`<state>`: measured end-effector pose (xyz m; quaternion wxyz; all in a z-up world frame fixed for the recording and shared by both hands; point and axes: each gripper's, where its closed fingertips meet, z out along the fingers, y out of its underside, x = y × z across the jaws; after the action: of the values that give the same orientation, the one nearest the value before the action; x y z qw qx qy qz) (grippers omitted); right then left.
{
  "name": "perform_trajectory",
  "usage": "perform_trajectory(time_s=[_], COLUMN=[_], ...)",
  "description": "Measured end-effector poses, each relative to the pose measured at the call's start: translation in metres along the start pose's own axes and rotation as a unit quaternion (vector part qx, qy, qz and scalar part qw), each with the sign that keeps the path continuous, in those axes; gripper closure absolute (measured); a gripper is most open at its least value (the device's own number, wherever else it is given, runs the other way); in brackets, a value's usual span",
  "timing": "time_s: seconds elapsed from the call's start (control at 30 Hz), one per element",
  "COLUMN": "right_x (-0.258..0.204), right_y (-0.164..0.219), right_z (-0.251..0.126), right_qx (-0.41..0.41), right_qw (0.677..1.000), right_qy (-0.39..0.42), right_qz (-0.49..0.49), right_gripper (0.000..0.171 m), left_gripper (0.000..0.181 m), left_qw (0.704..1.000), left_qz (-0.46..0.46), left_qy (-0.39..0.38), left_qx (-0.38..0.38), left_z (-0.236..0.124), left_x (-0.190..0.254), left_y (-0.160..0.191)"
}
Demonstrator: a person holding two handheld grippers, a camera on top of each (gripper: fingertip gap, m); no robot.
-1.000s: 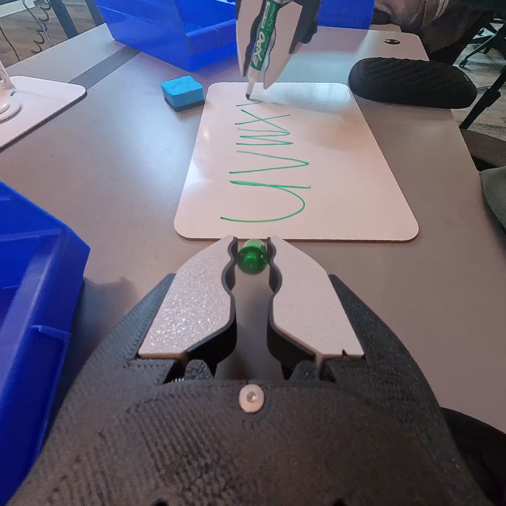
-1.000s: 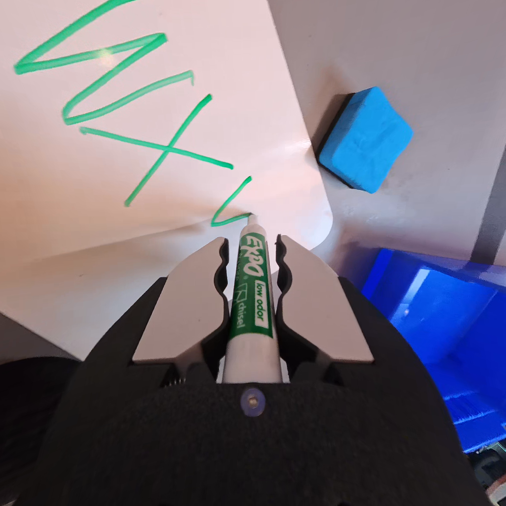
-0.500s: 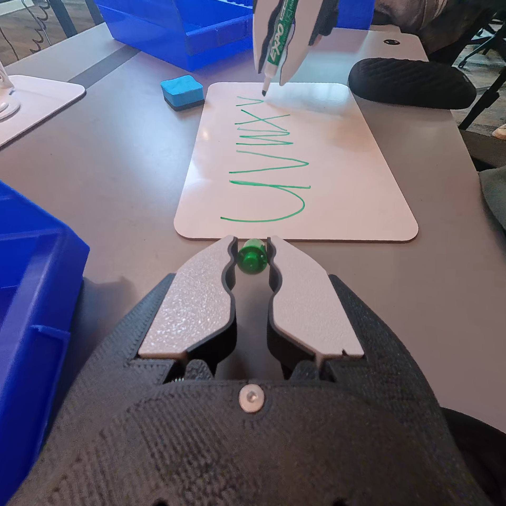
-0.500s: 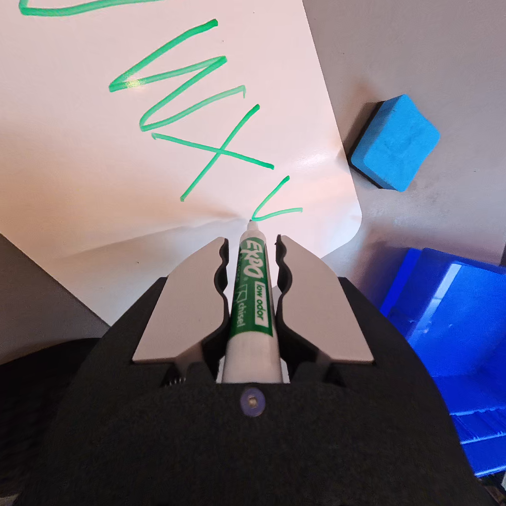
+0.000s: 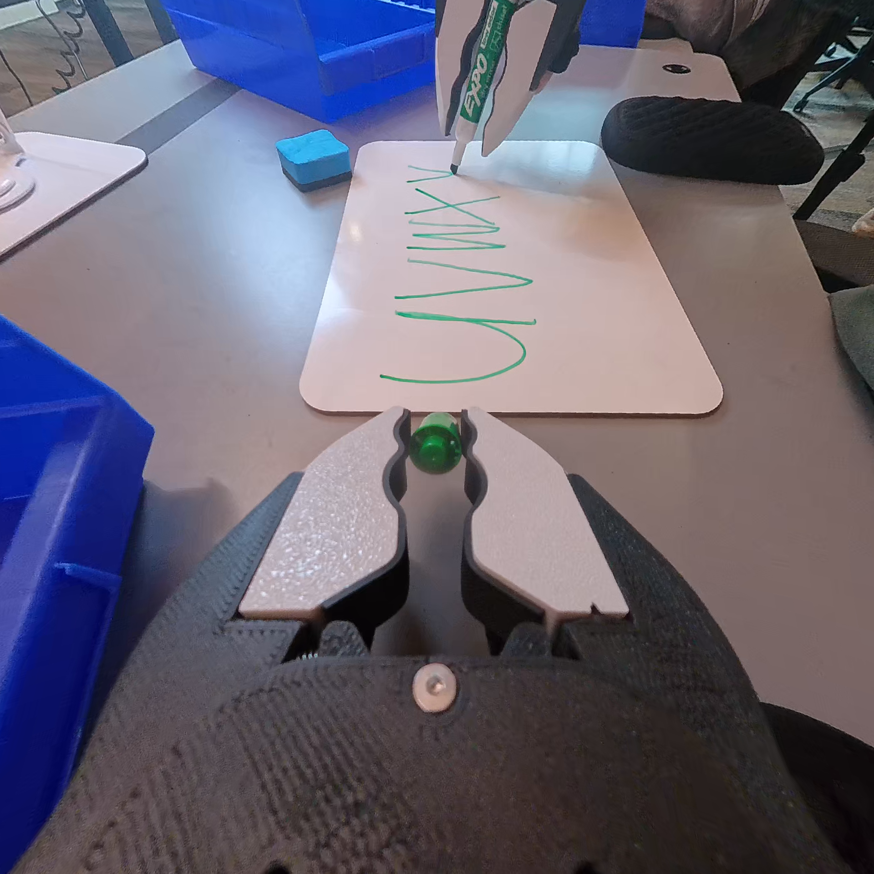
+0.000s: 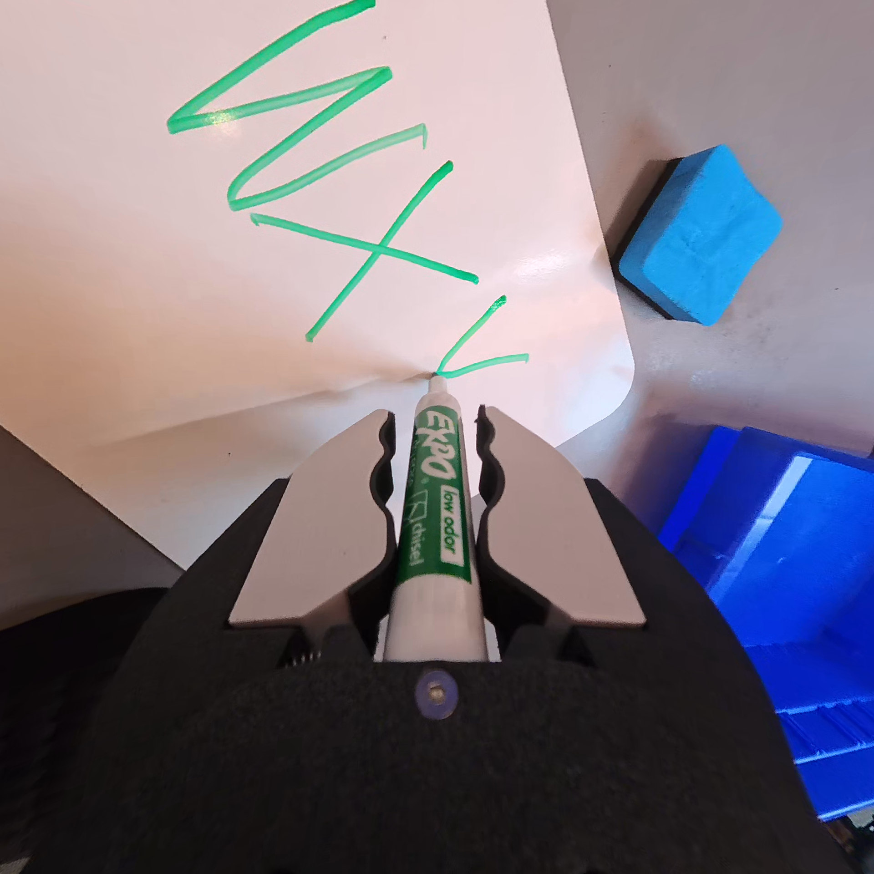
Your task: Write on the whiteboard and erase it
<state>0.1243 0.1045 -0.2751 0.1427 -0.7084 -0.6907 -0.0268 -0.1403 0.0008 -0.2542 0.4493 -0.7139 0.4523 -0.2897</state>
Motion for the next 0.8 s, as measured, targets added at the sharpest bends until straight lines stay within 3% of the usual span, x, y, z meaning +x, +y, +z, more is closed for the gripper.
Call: perform_trajectory(time_s=[0.33, 0.57, 0.8], right_x=[-0.040, 0.028, 0.039], right_y=[0.014, 0.009, 0.002], right_z=[-0.014, -0.013, 0.005], right_qx=[-0.019, 0.017, 0.030], right_qw=[0.999, 0.999, 0.998], right_qy=[-0.036, 0.042, 0.039], right_qz=[-0.017, 0.021, 0.031], right_gripper=[0.138, 0.138, 0.137], left_gripper=[0.161, 0.161, 0.161], left_qw=[1.000, 1.000, 1.000], left_qz=[-0.002, 0.000, -0.005], left_qy=[0.000, -0.001, 0.002], left_qx=[0.000, 0.000, 0.002], left_z=[0.000, 0.001, 0.000], left_x=[0.000, -0.001, -0.001], left_y=[0.000, 0.000, -0.001])
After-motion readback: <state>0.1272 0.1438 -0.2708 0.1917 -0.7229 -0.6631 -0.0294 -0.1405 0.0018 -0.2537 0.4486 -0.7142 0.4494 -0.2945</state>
